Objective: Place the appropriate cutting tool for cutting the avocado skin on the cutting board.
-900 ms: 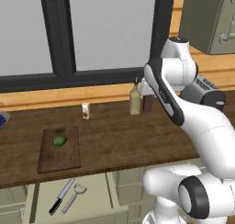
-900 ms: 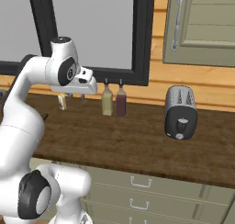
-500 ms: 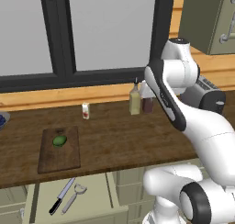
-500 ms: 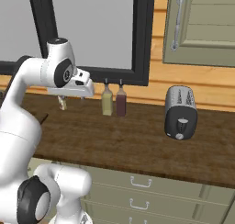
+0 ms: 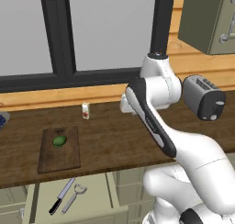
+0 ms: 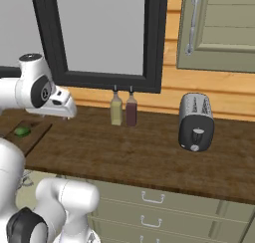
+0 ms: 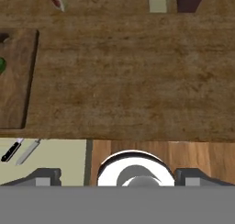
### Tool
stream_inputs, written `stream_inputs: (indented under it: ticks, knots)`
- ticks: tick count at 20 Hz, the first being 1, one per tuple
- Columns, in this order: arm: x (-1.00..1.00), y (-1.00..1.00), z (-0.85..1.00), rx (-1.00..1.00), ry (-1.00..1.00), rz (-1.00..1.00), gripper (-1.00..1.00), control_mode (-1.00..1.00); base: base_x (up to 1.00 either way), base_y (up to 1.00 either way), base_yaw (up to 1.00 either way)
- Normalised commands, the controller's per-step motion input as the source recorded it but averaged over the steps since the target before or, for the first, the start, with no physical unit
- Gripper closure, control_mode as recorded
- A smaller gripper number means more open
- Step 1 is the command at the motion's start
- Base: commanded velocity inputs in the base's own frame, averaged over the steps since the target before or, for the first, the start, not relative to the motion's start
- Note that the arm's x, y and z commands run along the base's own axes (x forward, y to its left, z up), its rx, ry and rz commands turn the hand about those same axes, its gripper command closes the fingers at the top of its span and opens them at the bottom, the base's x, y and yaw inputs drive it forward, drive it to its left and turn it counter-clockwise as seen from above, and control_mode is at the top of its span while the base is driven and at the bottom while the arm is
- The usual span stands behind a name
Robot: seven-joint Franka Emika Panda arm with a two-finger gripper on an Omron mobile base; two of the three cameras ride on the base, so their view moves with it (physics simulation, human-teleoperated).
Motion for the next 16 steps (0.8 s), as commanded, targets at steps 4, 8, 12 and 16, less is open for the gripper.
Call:
stream_inputs:
  ticks: [4,8,12,16]
  knots:
    - [-0.34,0.7,-0.2,0.0,0.0,-0.14,-1.0,-1.0,0.0,0.0,0.0]
    - [-0.39,0.72,-0.28,0.0,0.0,-0.15,-1.0,-1.0,0.0,0.0,0.0]
    - [-0.28,0.53,-0.29,0.0,0.05,-0.09,-1.0,-1.0,0.0,0.0,0.0]
    - [-0.21,0.48,-0.31,0.03,0.14,-0.07,-1.0,-1.0,0.0,0.0,0.0]
